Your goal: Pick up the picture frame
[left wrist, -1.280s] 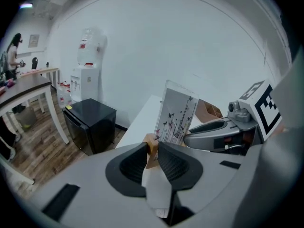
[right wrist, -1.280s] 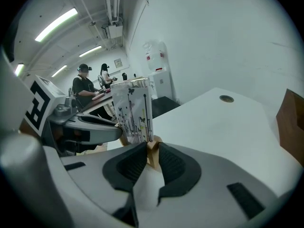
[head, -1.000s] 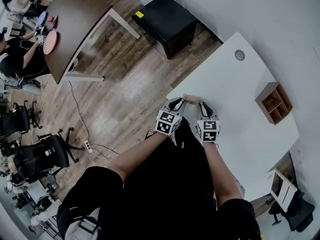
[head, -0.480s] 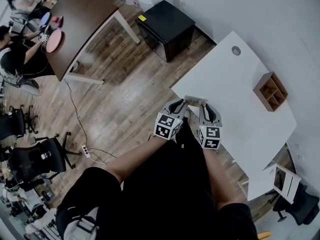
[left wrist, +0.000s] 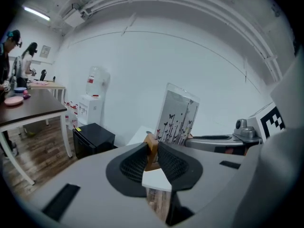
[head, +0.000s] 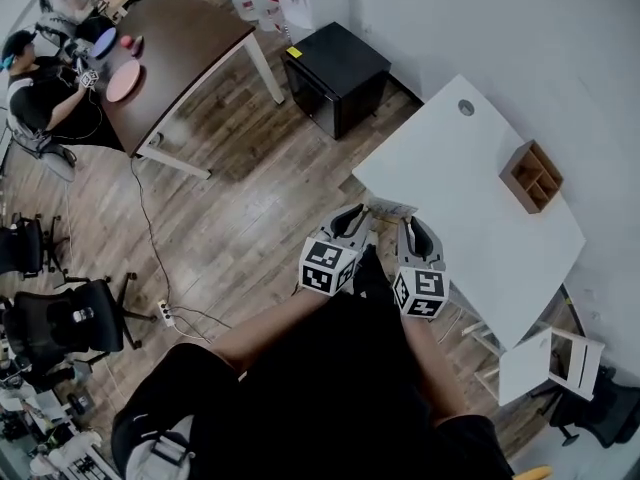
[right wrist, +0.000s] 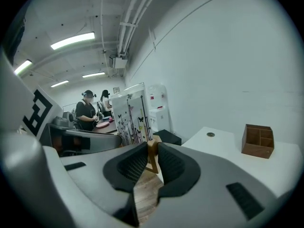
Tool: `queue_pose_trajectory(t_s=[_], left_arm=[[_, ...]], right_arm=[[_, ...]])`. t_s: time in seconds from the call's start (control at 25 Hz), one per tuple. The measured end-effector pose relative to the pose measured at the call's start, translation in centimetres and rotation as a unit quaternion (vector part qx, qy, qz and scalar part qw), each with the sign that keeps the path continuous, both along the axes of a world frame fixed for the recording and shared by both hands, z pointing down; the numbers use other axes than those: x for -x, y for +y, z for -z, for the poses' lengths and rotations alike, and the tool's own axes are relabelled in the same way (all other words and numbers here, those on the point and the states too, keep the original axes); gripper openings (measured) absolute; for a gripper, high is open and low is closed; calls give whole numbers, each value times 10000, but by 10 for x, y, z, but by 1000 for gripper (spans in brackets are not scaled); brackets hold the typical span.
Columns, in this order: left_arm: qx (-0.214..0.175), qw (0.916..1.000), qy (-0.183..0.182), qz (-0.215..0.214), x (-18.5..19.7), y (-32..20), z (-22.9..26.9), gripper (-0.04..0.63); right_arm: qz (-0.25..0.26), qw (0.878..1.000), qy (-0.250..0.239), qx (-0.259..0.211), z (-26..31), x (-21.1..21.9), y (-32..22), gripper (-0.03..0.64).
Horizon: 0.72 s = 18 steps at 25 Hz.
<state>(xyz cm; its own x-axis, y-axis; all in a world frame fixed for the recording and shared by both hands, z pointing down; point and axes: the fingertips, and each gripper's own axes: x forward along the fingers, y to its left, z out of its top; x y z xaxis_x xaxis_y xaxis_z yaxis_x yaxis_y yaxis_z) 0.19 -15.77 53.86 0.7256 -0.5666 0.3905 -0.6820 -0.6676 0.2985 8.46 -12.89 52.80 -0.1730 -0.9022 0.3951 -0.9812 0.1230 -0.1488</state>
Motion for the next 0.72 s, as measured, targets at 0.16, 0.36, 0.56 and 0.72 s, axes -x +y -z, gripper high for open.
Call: queue_pose_trajectory(t_s=[0.16,0.36,0.56,0.72], left_arm=[[-117,9996,246,32,15,24,28,74],[-208,9993,313,-83,17,47,43,74],[-210,9979,439,-416,5,70,50,74],[-370,9944,570,-813,-24,85,61,72]], right_arm=[[-49,9997,60,-247,30,15,25,81],[-120,9989,259,-375,45,19,51,80],[-531,9969,401,-419,56,8,78,80],[-979,9928,454,-511,68,-16,100,80]])
